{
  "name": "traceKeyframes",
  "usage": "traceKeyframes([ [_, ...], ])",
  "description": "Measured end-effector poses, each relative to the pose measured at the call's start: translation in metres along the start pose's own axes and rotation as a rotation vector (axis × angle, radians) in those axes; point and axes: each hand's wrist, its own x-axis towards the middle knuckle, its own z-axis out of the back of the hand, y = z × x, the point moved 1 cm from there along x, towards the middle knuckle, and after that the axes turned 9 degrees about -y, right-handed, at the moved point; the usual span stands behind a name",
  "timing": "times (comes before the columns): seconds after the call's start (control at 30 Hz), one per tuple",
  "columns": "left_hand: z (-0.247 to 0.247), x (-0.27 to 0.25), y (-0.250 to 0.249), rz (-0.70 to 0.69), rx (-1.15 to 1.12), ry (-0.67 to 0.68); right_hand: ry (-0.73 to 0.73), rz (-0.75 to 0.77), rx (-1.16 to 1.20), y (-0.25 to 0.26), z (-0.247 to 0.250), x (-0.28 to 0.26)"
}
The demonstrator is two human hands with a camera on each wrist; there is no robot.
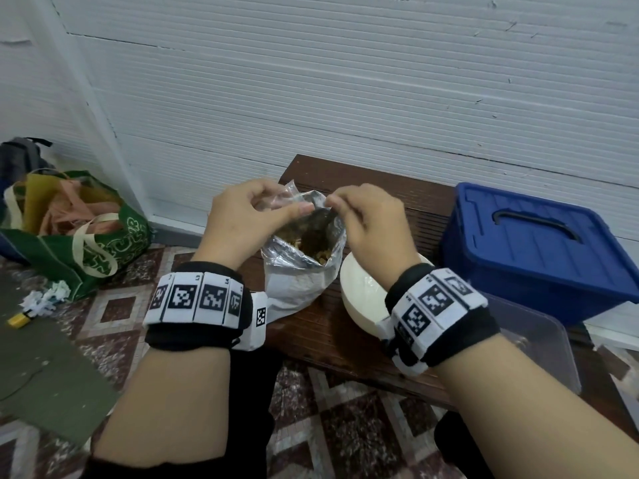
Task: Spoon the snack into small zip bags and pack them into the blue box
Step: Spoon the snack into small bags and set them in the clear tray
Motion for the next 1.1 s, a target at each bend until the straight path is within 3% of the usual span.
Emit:
traceKeyframes([
  [0.1, 0.0, 0.0, 0.0, -0.01, 0.018, -0.009, -0.011, -0.016, 0.01, 0.0, -0.009, -0.008],
  [0.37, 0.0, 0.0, 0.0, -0.013, 0.039, -0.01, -0.109, -0.49, 0.059, -0.011, -0.007, -0.002],
  [0.5, 0.002, -0.001, -0.001, -0.012, 0.038, -0.006, -0.163, -0.615, 0.101, -0.014, 0.0, 0.002],
  [0.83, 0.01, 0.001, 0.002, -0.025, 0.091, -0.028, -0.341, -0.685, 0.108, -0.018, 0.032, 0.025],
  [1.1, 0.007, 0.002, 0.002, -0.08, 0.201, 0.071, -0.38, -0.689, 0.153, -0.013, 0.047, 0.044],
])
